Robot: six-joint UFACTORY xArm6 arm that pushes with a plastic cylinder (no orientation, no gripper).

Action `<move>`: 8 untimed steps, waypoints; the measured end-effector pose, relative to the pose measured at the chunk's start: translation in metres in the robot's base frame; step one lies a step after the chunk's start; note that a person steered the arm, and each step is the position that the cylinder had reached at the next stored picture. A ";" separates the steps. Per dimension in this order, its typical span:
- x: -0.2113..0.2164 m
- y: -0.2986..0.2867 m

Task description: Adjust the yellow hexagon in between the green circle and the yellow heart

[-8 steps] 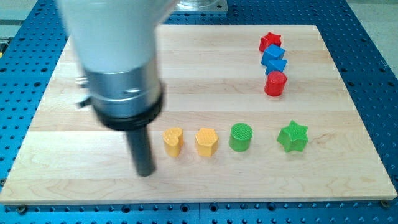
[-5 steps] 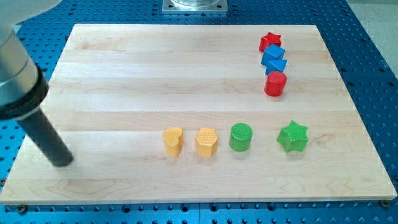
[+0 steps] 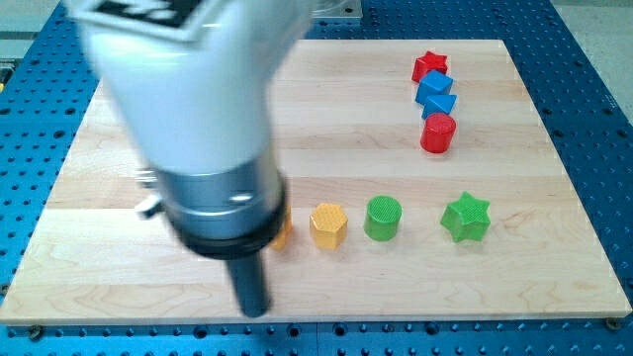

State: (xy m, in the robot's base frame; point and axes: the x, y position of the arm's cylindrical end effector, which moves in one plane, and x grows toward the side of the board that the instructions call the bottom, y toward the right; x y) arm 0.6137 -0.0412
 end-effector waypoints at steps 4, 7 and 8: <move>-0.050 0.057; -0.002 -0.019; -0.001 -0.021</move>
